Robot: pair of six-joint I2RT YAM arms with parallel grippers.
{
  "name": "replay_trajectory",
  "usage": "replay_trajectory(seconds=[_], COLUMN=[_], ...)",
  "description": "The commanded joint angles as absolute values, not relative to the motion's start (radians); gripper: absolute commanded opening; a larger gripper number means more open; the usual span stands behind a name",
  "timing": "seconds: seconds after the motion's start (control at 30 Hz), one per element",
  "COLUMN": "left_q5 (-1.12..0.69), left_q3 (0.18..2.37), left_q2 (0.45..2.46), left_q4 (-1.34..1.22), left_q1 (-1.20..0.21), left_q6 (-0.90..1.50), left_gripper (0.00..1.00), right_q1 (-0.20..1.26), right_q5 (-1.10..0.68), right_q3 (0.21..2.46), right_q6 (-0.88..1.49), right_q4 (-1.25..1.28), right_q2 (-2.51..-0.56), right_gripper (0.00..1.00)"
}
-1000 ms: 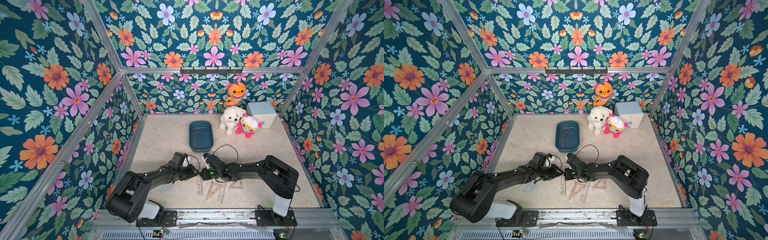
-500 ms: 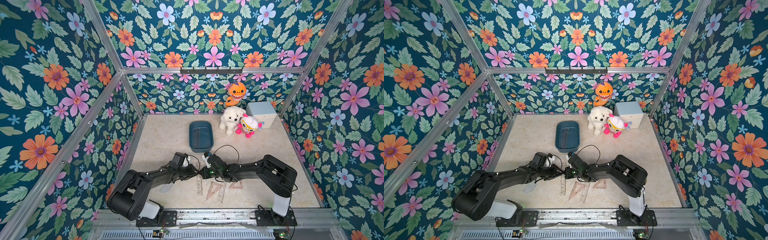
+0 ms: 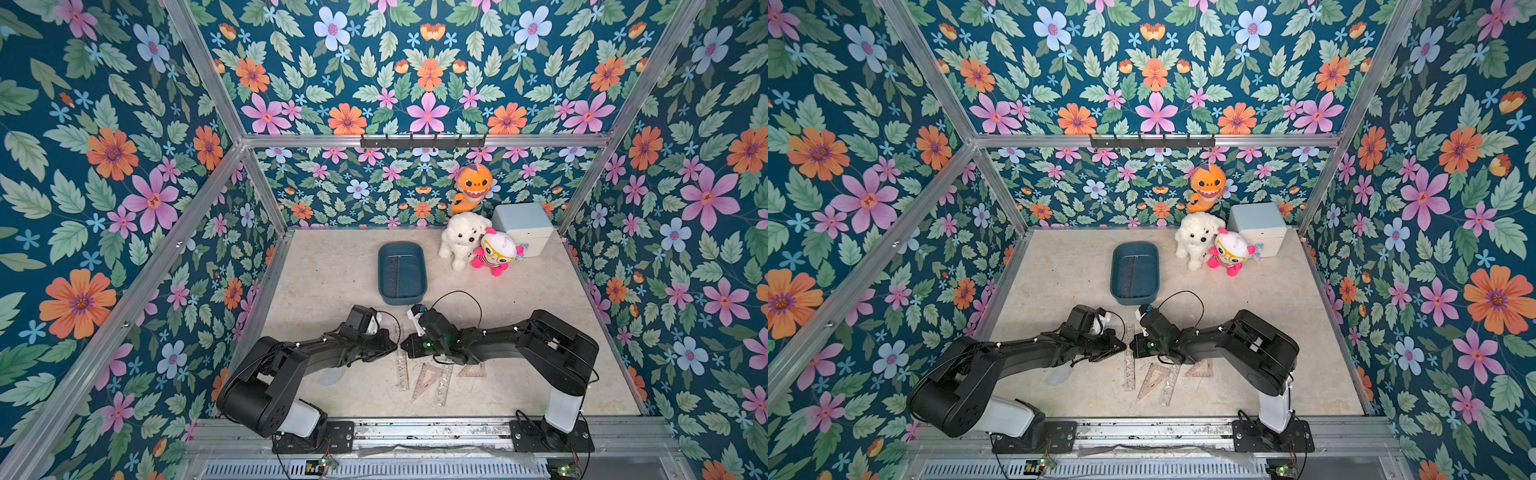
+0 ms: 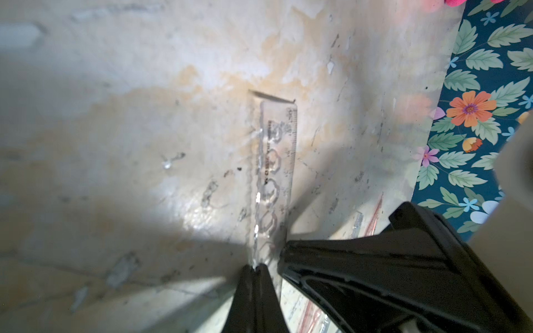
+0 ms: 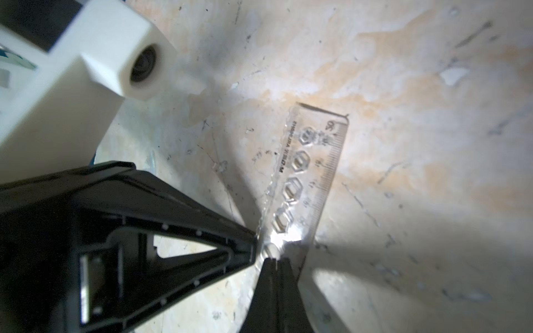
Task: Put the scattered rulers into the storage box
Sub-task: Pick up the ruler from the center of the board.
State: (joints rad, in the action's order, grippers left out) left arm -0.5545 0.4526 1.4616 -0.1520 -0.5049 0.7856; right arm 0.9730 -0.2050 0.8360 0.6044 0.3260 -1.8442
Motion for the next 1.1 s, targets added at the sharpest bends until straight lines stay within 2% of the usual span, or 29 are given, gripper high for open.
replay_trajectory(seconds=[0.0,0.83,1.07], left_q5=[-0.532,-0.522,-0.518], left_q3=[0.451,0.456,0.454], left_q2=[1.468,1.45,1.451], left_q4=[-0.117,-0.106,-0.103], left_q1=[-0.507,-0.506,-0.506], left_q6=[0.784,0.779,0.779], left_gripper=[0.0,0.01,0.0], right_q1=[0.969,0.968,0.968], right_q5=[-0.225,-0.266,-0.262], right_q3=[0.853,0.83,0.805], right_q6=[0.588,0.595,0.595], right_q4=[0.252,0.279,0.285], right_q2=[-1.814,-1.885,-1.849], right_gripper=[0.0,0.0,0.0])
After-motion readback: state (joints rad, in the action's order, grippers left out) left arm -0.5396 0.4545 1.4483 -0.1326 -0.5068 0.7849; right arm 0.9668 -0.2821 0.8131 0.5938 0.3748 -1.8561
